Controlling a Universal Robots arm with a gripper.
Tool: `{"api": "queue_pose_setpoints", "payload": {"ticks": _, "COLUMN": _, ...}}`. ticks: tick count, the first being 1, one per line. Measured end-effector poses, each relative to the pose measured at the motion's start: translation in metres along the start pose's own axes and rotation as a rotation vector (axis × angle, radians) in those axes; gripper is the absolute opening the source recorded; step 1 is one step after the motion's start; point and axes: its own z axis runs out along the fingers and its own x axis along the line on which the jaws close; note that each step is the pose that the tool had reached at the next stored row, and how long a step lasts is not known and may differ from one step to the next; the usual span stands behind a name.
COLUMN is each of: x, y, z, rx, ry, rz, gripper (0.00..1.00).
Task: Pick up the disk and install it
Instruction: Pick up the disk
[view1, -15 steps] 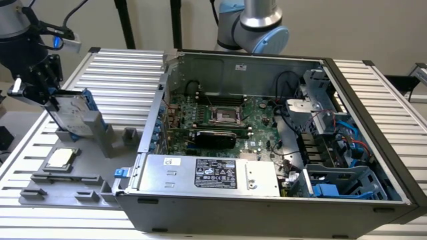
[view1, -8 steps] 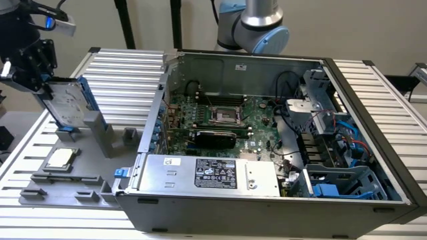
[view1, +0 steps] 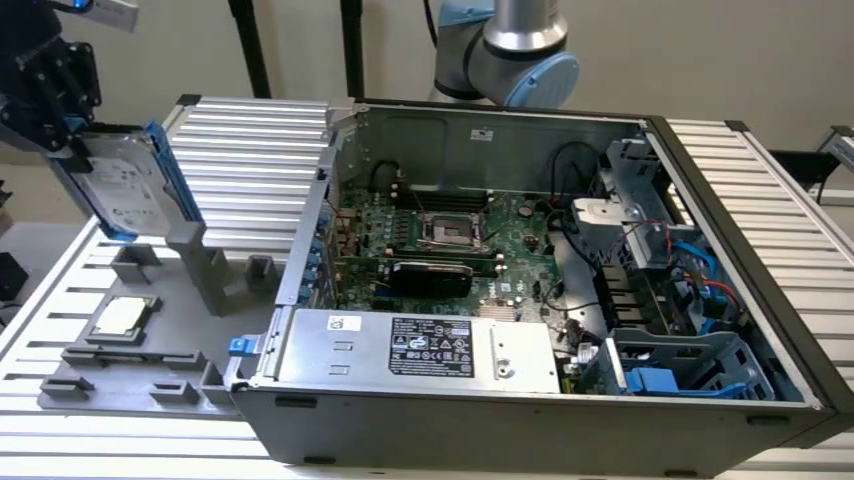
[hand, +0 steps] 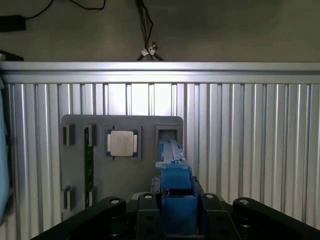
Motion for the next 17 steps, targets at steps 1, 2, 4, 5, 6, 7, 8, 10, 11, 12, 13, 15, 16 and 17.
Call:
{"api": "queue_pose_setpoints", "payload": {"ticks": 1, "x": 0.0, "y": -0.0007, "z": -0.0045, "rx": 0.0002, "ry": -0.0001, "rz": 0.0, "gripper": 0.33}}
{"api": "queue_pose_setpoints", "payload": {"ticks": 2, "x": 0.0, "y": -0.0015, "z": -0.009, "rx": 0.0001, "ry": -0.0001, "rz": 0.0, "gripper": 0.33}}
{"api": "queue_pose_setpoints", "payload": {"ticks": 4, "x": 0.0, "y": -0.0035, "z": -0.018, "rx": 0.0002, "ry": -0.0001, "rz": 0.0, "gripper": 0.33}}
{"api": "queue_pose_setpoints", "payload": {"ticks": 5, "x": -0.001, "y": -0.0048, "z": -0.0226, "rx": 0.0, "ry": 0.0, "rz": 0.0, "gripper": 0.33}}
{"api": "queue_pose_setpoints", "payload": {"ticks": 6, "x": -0.001, "y": -0.0064, "z": -0.0275, "rx": 0.0001, "ry": -0.0001, "rz": 0.0, "gripper": 0.33}}
{"api": "queue_pose_setpoints", "payload": {"ticks": 7, "x": -0.001, "y": -0.0081, "z": -0.032, "rx": 0.0002, "ry": -0.0001, "rz": -0.001, "gripper": 0.33}}
{"api": "queue_pose_setpoints", "payload": {"ticks": 8, "x": -0.001, "y": -0.0099, "z": -0.0365, "rx": 0.0, "ry": 0.0, "rz": -0.001, "gripper": 0.33}}
{"api": "queue_pose_setpoints", "payload": {"ticks": 10, "x": -0.001, "y": -0.0147, "z": -0.0456, "rx": 0.0002, "ry": -0.0001, "rz": -0.001, "gripper": 0.33}}
{"api": "queue_pose_setpoints", "payload": {"ticks": 11, "x": -0.001, "y": -0.0178, "z": -0.0502, "rx": -0.0001, "ry": -0.0001, "rz": -0.002, "gripper": 0.33}}
{"api": "queue_pose_setpoints", "payload": {"ticks": 12, "x": -0.002, "y": -0.0213, "z": -0.0546, "rx": 0.0001, "ry": -0.0007, "rz": -0.002, "gripper": 0.33}}
{"api": "queue_pose_setpoints", "payload": {"ticks": 13, "x": -0.002, "y": -0.0253, "z": -0.0594, "rx": 0.0, "ry": -0.0017, "rz": -0.002, "gripper": 0.33}}
{"api": "queue_pose_setpoints", "payload": {"ticks": 15, "x": -0.002, "y": -0.0336, "z": -0.0685, "rx": -0.0003, "ry": -0.0041, "rz": -0.003, "gripper": 0.33}}
{"api": "queue_pose_setpoints", "payload": {"ticks": 16, "x": -0.002, "y": -0.038, "z": -0.0731, "rx": -0.0007, "ry": -0.0053, "rz": -0.003, "gripper": 0.33}}
{"api": "queue_pose_setpoints", "payload": {"ticks": 17, "x": -0.002, "y": -0.0424, "z": -0.0776, "rx": -0.001, "ry": -0.0066, "rz": -0.003, "gripper": 0.33}}
